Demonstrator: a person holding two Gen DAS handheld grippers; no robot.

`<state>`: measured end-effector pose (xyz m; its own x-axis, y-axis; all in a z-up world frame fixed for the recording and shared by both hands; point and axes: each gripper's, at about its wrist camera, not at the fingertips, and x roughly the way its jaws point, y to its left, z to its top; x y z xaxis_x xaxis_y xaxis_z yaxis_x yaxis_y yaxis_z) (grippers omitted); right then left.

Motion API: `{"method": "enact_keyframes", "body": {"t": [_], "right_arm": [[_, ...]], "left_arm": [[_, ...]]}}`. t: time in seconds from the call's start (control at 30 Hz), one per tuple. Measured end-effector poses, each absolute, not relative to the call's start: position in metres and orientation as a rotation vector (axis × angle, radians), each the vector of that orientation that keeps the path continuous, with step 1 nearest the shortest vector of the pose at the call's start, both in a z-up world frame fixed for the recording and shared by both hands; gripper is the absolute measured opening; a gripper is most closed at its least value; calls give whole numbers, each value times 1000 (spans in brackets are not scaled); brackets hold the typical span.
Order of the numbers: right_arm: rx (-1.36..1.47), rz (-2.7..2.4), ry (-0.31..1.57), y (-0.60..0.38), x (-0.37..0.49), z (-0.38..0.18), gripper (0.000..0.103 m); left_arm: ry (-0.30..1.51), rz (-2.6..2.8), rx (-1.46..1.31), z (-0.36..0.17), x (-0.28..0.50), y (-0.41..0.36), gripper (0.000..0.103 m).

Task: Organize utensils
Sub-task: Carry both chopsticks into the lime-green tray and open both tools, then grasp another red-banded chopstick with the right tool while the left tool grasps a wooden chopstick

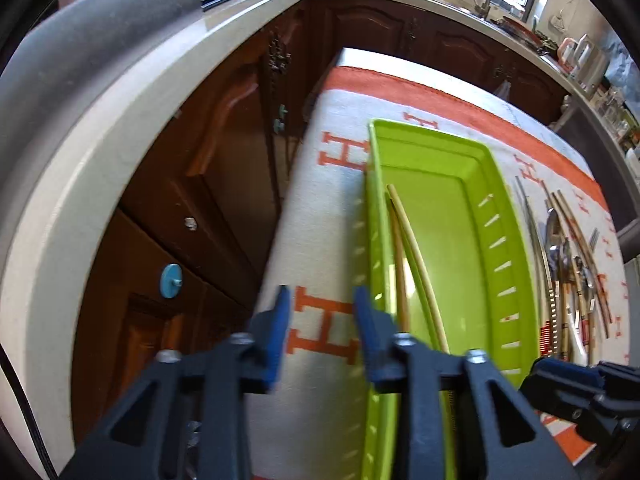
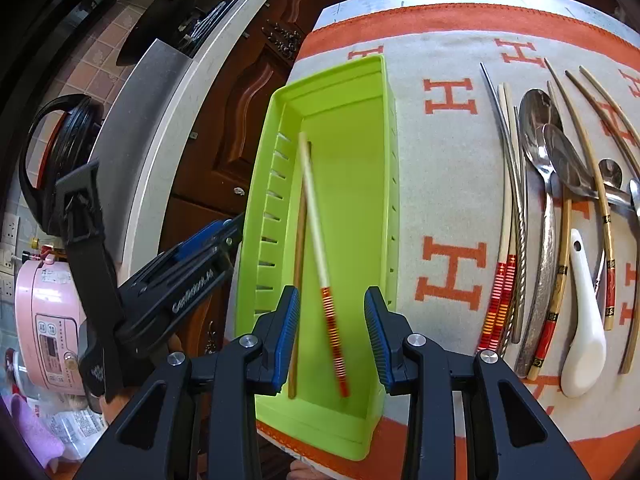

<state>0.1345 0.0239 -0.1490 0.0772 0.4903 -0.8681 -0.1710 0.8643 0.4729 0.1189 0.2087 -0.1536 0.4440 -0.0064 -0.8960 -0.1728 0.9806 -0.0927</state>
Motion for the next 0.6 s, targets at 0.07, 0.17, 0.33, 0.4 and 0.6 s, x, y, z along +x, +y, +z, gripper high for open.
{"method": "enact_keyframes", "body": {"t": [0.07,0.17,0.33,0.4,0.6], "right_arm": [[282,507,1414,21,132,-149,34],[262,503,1407,20,130,-147,34],[274,495,1419,13,126,-149,34],[276,496,1417,9,125,-149,34],[279,499,1395,-2,120,-142,34]], "left_arm": [[1144,80,-192,-161,124,204,9],[1140,74,-163,-165,123,194,4],[1136,70,-138,-162,124,185,4],[1134,68,-124,-161,124,181,4],[1124,95,-65,-157,124,174,5]]}}
